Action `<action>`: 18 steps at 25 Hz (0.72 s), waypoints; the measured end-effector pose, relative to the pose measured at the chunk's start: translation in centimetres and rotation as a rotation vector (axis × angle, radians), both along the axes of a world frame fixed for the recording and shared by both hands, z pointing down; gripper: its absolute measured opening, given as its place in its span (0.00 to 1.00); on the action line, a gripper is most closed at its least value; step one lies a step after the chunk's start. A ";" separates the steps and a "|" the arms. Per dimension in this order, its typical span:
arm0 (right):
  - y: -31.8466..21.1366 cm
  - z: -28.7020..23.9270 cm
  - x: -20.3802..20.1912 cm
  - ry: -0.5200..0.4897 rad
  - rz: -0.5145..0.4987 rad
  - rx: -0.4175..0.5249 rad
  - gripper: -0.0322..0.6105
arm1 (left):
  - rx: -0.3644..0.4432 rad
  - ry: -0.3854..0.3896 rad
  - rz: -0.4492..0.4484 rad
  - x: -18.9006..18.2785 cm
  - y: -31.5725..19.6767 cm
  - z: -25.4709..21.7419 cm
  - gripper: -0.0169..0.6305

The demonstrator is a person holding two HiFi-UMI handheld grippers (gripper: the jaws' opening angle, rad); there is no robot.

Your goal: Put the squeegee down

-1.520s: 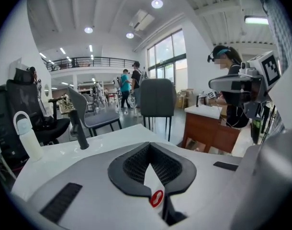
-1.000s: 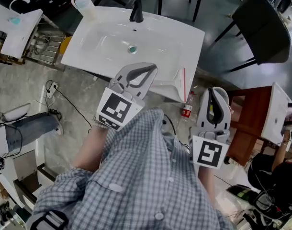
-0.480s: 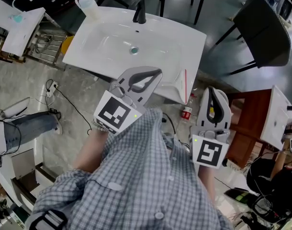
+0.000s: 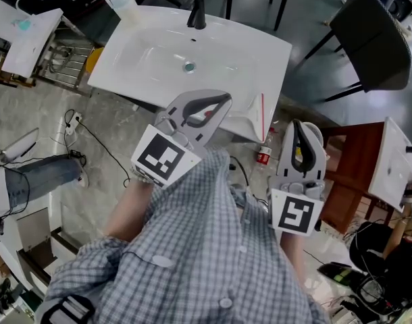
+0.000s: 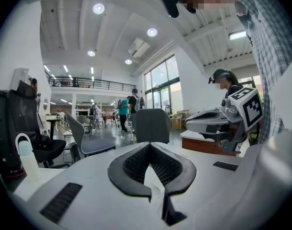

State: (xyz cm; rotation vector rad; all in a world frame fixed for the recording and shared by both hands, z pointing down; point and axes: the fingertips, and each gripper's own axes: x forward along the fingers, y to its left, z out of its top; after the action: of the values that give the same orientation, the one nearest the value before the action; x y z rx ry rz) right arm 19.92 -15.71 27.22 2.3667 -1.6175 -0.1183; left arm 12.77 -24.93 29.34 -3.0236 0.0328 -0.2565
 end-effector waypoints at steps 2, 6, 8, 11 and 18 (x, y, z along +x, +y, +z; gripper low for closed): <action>0.0 -0.1 0.0 -0.001 0.000 -0.003 0.06 | -0.003 0.000 -0.001 0.0 0.0 -0.1 0.04; 0.1 0.0 0.1 -0.001 0.001 -0.007 0.06 | -0.005 -0.008 0.005 0.1 0.3 0.1 0.04; 0.2 0.1 0.0 -0.002 -0.004 -0.009 0.06 | -0.004 -0.013 0.005 0.0 0.5 0.2 0.04; 0.2 0.1 -0.1 -0.003 -0.011 -0.014 0.06 | -0.008 -0.016 -0.001 -0.2 0.6 0.3 0.04; 0.1 0.2 -0.6 -0.008 -0.028 -0.016 0.06 | -0.017 -0.021 -0.017 -0.6 0.7 0.5 0.04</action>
State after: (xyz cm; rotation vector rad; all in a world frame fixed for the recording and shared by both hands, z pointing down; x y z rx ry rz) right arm 19.34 -15.63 27.41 2.3364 -1.6501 -0.1014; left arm 12.15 -24.18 29.85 -3.0381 0.0547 -0.2915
